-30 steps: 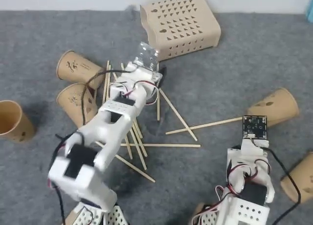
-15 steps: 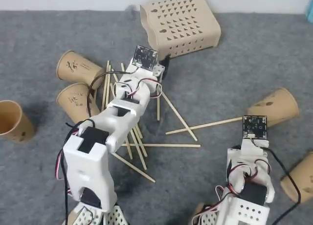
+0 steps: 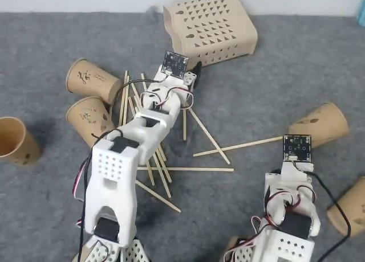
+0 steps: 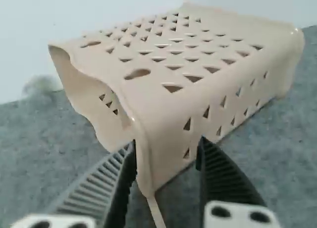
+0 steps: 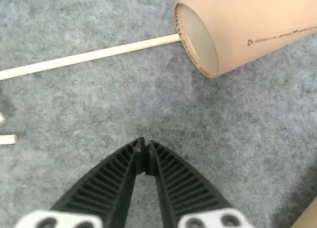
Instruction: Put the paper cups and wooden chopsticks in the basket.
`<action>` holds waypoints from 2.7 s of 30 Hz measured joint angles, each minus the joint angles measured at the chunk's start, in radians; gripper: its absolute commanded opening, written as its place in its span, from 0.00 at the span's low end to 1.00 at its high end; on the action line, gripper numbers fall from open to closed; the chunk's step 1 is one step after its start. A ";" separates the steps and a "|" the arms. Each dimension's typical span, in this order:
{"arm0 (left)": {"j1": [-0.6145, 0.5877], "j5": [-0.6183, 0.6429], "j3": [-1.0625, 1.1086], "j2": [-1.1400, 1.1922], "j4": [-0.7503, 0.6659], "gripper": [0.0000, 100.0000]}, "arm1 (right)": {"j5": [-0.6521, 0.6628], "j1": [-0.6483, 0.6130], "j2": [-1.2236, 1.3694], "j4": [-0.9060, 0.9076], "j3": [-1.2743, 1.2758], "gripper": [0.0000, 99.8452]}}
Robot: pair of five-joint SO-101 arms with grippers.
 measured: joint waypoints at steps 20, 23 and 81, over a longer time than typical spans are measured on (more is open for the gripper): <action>0.057 0.000 -0.241 0.163 -0.035 0.17 | 0.000 0.000 -0.002 0.000 0.000 0.01; 0.084 0.000 -0.241 0.163 -0.068 0.08 | 0.000 0.000 -0.002 0.000 0.000 0.01; 0.356 0.115 -0.347 -0.726 1.550 0.01 | 0.000 0.000 -0.002 0.000 0.000 0.01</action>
